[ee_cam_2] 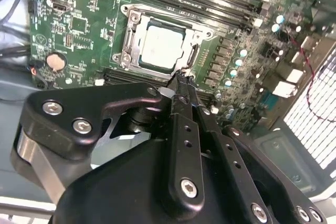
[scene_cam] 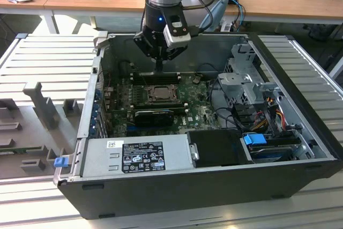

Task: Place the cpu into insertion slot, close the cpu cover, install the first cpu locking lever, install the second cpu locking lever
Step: 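Install the first cpu locking lever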

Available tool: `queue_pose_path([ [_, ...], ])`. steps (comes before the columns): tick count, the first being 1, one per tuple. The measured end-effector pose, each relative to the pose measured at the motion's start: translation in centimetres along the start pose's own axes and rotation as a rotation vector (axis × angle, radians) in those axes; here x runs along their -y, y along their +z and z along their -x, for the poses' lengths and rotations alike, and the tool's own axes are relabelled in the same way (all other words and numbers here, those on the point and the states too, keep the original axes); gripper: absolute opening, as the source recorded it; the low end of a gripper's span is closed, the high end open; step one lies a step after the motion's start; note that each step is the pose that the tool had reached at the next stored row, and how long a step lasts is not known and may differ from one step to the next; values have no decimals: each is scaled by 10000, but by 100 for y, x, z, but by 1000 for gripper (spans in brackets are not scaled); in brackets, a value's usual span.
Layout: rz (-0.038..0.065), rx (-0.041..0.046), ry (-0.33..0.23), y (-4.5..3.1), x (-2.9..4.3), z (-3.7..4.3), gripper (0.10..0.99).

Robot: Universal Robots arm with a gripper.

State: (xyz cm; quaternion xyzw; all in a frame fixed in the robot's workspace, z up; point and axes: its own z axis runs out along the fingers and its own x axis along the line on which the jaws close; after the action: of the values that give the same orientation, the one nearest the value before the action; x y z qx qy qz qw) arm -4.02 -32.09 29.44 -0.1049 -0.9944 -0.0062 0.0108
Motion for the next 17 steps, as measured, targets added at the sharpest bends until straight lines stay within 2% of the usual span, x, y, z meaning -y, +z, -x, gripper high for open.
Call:
queue_pose_path([
  [6,4,64,-906,1,14,3,106],
  [11,10,83,-1586,1,20,4,106],
  [17,14,78,-2018,1,27,2,106],
])
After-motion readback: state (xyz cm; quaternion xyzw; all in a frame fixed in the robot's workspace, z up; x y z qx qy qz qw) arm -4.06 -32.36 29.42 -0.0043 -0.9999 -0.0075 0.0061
